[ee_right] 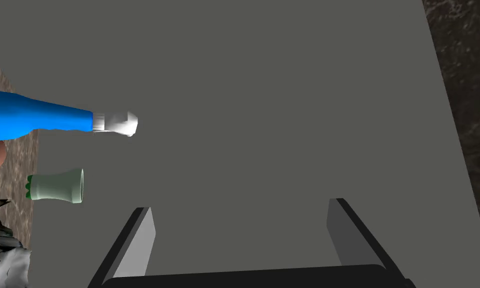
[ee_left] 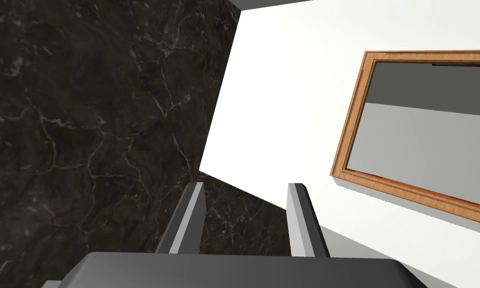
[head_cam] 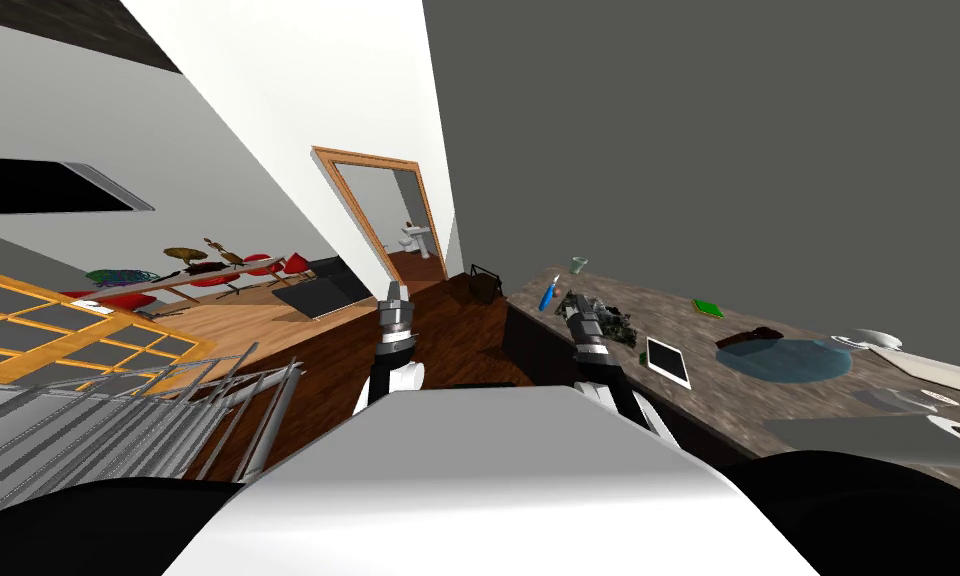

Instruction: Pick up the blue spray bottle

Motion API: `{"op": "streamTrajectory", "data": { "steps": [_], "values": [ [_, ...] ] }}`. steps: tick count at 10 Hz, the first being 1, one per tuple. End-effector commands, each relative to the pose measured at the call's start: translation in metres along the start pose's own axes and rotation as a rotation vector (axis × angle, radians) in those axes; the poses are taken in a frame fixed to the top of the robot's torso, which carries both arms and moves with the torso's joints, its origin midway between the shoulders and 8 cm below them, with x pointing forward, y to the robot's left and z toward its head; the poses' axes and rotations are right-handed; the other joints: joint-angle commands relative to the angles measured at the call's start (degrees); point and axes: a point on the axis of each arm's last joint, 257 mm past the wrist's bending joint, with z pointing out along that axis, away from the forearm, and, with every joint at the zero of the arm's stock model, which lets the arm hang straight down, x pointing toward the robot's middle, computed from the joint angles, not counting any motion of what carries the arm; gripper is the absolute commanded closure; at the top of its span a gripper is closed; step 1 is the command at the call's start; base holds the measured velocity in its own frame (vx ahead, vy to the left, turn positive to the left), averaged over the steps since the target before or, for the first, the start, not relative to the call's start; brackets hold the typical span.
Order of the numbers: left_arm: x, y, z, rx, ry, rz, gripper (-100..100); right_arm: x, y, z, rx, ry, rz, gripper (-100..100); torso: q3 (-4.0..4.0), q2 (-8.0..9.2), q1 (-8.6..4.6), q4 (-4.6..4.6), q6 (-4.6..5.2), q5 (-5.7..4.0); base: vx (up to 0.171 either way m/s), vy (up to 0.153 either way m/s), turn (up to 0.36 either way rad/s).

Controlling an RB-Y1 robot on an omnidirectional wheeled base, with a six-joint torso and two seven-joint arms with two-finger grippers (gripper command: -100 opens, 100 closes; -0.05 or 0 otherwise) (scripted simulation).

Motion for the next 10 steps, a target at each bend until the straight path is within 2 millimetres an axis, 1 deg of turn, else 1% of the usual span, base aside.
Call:
{"op": "streamTrajectory", "data": {
  "steps": [1, 2, 3, 4, 5, 6, 8, 10],
  "values": [
    [0.0, 0.0, 0.0, 0.0, 0.0, 0.0, 0, -0.005, -0.015, -0.007, 0.053, 0.002, -0.049, -100, 0.0, 0.0, 0.0, 0.0, 0.0, 0.0, 0.071, 0.166, -0.03],
    [0.0, 0.0, 0.0, 0.0, 0.0, 0.0, 0, -0.008, -0.025, -0.011, 0.084, 0.003, -0.078, -100, -0.01, -0.02, -0.11, 0.0, 0.01, -0.02, 0.081, 0.167, -0.037],
    [0.0, 0.0, 0.0, 0.0, 0.0, 0.0, 0, -0.016, -0.044, -0.021, 0.147, 0.005, -0.14, -100, -0.03, -0.05, -0.13, -0.01, 0.01, -0.03, 0.098, 0.225, -0.088],
    [0.0, 0.0, 0.0, 0.0, 0.0, 0.0, 0, -0.02, -0.054, -0.027, 0.178, 0.006, -0.174, -100, -0.06, -0.11, 0.02, -0.02, 0.02, -0.01, 0.131, 0.252, -0.087],
    [0.0, 0.0, 0.0, 0.0, 0.0, 0.0, 0, -0.025, -0.063, -0.033, 0.209, 0.008, -0.209, -100, -0.12, -0.21, 0.15, -0.04, 0.01, 0.03, 0.118, 0.185, -0.063],
    [0.0, 0.0, 0.0, 0.0, 0.0, 0.0, 0, -0.036, -0.08, -0.044, 0.27, 0.014, -0.286, -100, -0.12, -0.21, -0.03, -0.05, 0.0, 0.0, 0.154, 0.162, -0.12],
    [0.0, 0.0, 0.0, 0.0, 0.0, 0.0, 0, -0.048, -0.096, -0.057, 0.329, 0.024, -0.374, -100, -0.26, -0.46, -0.28, -0.1, 0.01, -0.05, 0.189, 0.13, -0.126],
    [0.0, 0.0, 0.0, 0.0, 0.0, 0.0, 0, -0.063, -0.111, -0.07, 0.388, 0.039, -0.472, -100, -0.29, -0.5, -0.39, -0.11, 0.0, -0.08, 0.193, 0.093, -0.117]
  ]
}}
